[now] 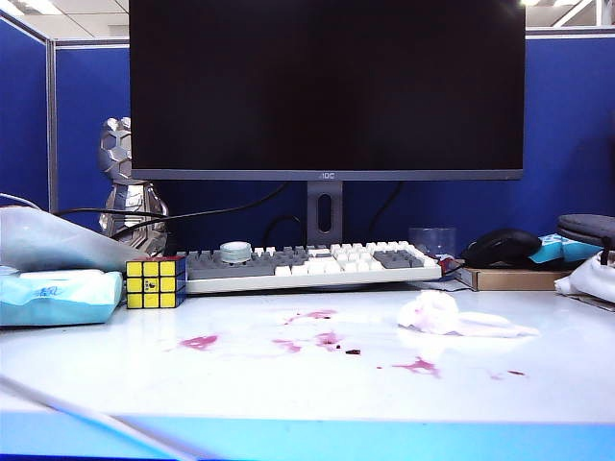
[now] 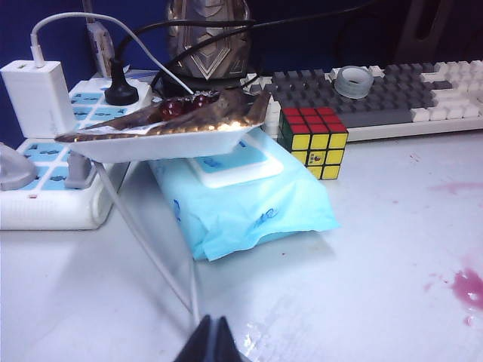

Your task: Use the wet wipes on the table to wipe the cherry juice off the table, then put the wipes back on the table.

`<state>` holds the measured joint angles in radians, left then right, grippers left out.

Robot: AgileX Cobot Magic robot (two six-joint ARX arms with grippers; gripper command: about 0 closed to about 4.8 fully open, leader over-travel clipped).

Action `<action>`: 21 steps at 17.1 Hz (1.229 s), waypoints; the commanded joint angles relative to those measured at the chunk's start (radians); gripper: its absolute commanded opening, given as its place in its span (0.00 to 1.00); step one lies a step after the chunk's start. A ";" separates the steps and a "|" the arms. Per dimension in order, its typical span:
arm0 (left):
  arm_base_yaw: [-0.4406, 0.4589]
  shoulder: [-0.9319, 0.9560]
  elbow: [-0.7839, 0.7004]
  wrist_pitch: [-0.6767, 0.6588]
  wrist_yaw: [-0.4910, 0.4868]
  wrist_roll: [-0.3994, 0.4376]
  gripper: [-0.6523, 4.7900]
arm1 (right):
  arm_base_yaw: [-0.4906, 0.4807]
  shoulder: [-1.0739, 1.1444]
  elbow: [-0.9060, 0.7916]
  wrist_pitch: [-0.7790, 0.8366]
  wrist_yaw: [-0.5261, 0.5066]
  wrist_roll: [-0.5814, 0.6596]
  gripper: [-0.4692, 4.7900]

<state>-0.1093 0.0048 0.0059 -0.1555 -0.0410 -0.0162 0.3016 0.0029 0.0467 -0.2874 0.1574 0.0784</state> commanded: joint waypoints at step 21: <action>0.001 -0.003 -0.001 -0.015 0.000 0.002 0.13 | 0.000 0.689 0.659 0.029 -0.195 -0.004 0.08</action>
<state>-0.1093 0.0048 0.0059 -0.1555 -0.0410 -0.0158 0.3019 0.6250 0.6548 -0.2443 0.0093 0.1013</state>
